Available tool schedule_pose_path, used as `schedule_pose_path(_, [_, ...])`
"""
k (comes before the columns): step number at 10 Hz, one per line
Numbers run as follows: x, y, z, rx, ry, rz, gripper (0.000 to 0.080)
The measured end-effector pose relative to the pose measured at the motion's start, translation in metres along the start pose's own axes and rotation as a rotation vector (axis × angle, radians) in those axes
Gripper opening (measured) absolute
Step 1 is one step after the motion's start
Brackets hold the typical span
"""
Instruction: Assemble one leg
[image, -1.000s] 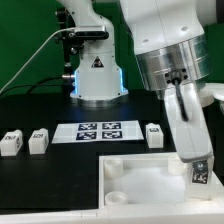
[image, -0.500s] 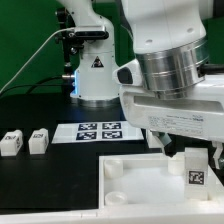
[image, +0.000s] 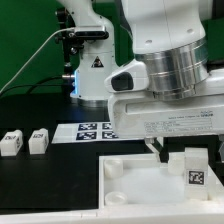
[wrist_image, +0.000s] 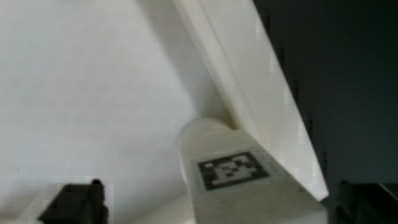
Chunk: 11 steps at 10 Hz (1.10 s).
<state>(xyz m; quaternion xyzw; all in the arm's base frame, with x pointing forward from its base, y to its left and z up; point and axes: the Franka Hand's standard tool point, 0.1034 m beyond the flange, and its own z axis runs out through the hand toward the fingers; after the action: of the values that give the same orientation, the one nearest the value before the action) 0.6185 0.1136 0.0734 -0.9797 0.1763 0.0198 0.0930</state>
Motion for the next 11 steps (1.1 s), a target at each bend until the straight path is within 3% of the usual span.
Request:
schedule_pose_path(2, [0.0019,-0.0038,0.0000,-0.008,0.006,-0.041,0.0649])
schedule_pose_path(4, [0.0016,-0.0041,0.0003,-0.007,0.006,0.032,0.0407])
schedule_pose_path(5, [0.0009,-0.0051,0.0006,-0.002,0.004,0.152,0.0407])
schedule_pose_path(6, [0.0008,-0.0057,0.0006,0.000,0.003,0.220,0.0295])
schedule_pose_path(9, [-0.0003,-0.0076,0.0010,0.003,0.001,0.483,0.0295])
schedule_pose_path(11, [0.0054,-0.0086,-0.0018,0.051,-0.004,0.836,0.0295])
